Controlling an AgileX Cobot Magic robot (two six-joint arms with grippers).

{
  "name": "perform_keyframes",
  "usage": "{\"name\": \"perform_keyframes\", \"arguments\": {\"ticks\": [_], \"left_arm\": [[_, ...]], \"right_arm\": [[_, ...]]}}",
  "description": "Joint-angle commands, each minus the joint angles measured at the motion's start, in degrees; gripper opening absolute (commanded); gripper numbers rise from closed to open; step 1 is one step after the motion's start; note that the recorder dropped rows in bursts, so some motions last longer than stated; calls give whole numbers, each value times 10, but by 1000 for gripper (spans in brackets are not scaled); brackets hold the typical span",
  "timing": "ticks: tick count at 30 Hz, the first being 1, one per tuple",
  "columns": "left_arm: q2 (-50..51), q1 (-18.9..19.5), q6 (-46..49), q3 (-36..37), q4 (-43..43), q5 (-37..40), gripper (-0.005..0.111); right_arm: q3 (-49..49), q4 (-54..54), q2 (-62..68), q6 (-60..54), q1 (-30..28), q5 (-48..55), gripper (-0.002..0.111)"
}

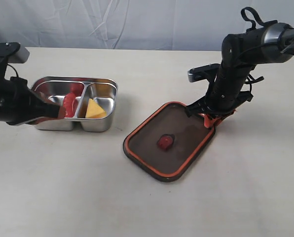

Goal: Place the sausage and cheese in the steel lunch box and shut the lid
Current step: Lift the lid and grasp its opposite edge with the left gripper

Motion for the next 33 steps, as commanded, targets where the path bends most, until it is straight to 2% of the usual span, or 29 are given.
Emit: {"name": "perform_keyframes", "arguments": {"ticks": [1, 4, 9, 10, 14, 16, 22, 28, 33], "left_arm": [[-4, 1, -3, -21, -85, 63, 5], [-4, 1, -7, -36, -95, 91, 17], [-4, 1, -46, -54, -94, 91, 47], [-4, 1, -52, -54, -94, 91, 49], [-3, 1, -74, -54, -122, 113, 50], [5, 1, -67, -55, -169, 155, 50], [54, 1, -41, -55, -223, 222, 50], [75, 1, -13, -55, -242, 188, 50], [75, 1, 15, -55, -274, 214, 50]], "right_arm": [[0, 1, -23, 1, -2, -1, -1], [0, 4, -45, 1, -7, -3, -1], [0, 4, -104, 0, -21, 0, -1], [0, 4, -114, 0, -20, 0, -1], [0, 15, -166, -4, -20, 0, -1], [0, 23, -183, -8, -19, 0, -1], [0, 103, -199, -85, -19, 16, -1], [0, 129, -199, -116, -19, 27, -1], [0, 157, -199, -140, -19, 30, -1]]}}
